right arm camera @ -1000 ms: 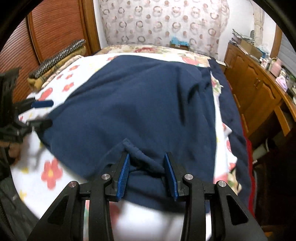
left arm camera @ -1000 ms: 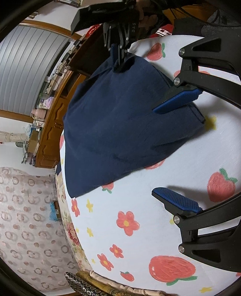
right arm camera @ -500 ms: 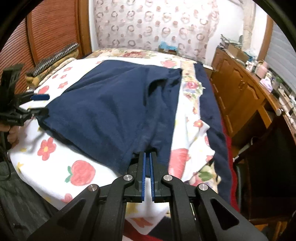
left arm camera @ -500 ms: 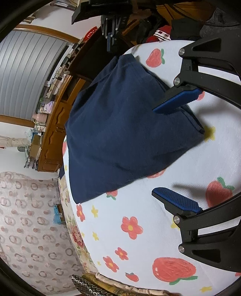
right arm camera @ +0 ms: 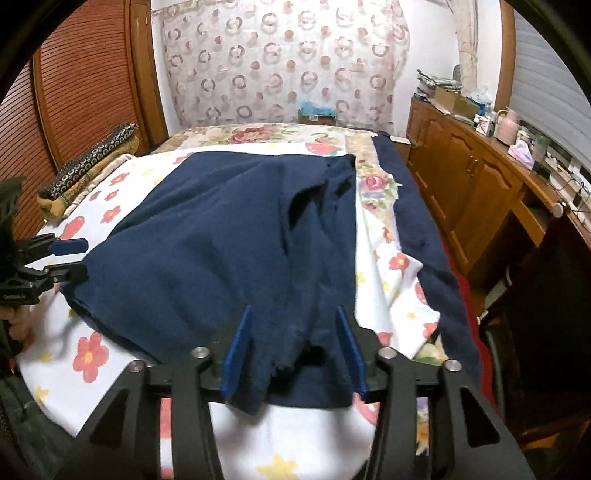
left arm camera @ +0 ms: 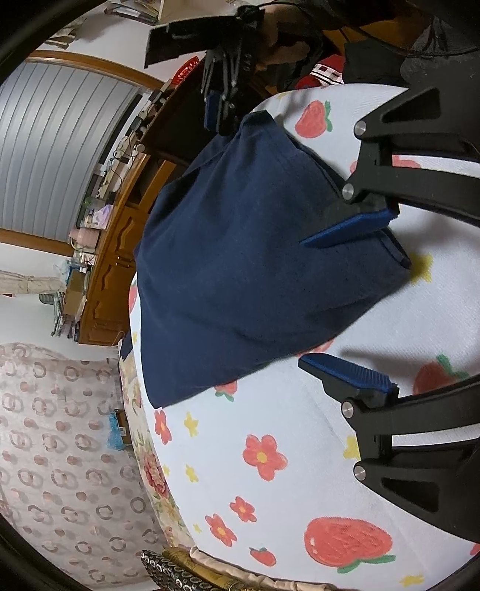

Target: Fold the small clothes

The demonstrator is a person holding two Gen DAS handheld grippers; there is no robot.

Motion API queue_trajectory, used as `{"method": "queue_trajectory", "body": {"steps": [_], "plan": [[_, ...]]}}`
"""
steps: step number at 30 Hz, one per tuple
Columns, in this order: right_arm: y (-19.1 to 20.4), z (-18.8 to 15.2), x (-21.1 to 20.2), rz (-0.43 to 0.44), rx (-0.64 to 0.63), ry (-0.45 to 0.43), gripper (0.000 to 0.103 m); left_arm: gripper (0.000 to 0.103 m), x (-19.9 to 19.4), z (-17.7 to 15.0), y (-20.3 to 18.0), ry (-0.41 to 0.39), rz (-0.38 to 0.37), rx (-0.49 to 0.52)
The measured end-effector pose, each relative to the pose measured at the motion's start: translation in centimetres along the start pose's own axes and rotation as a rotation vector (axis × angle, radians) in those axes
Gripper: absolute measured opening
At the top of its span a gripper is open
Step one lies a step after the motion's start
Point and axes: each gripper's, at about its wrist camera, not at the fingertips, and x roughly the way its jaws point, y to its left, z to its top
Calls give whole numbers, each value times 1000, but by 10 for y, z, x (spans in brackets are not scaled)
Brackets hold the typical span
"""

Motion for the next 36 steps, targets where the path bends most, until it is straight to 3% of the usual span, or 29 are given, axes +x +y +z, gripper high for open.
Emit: {"method": "queue_trajectory", "body": {"steps": [2,7,12,19,21,23,27,29,31,32,36], "plan": [[-1,-2,8,-38,2,21,63,59,2,-1,0,4,0,-2],[-11,-11,14,-35,58,54,71,59,9,-3,3,32,5,-14],[-16,-14,15,23,99,68,71,59,12,-6,1,52,4,-13],[-17,-8,15,33,92,67,71,59,13,-7,-3,69,-8,-13],[-16,-8,15,42,85,64,66,56,13,-8,-5,72,-16,-11],[-13,-9,15,54,81,62,57,49,12,-9,-7,75,-27,-10],[-9,-9,15,85,68,57,39,46,8,-13,-9,77,-47,-12],[-6,-9,14,101,54,50,24,37,7,-14,-10,80,-56,-15],[-6,-9,15,109,48,47,17,29,7,-14,-10,86,-73,-17],[-6,-9,14,114,48,41,15,21,6,-13,-11,84,-73,-17],[-11,-8,5,138,69,-23,13,13,-5,-6,-14,34,-79,-9]]}}
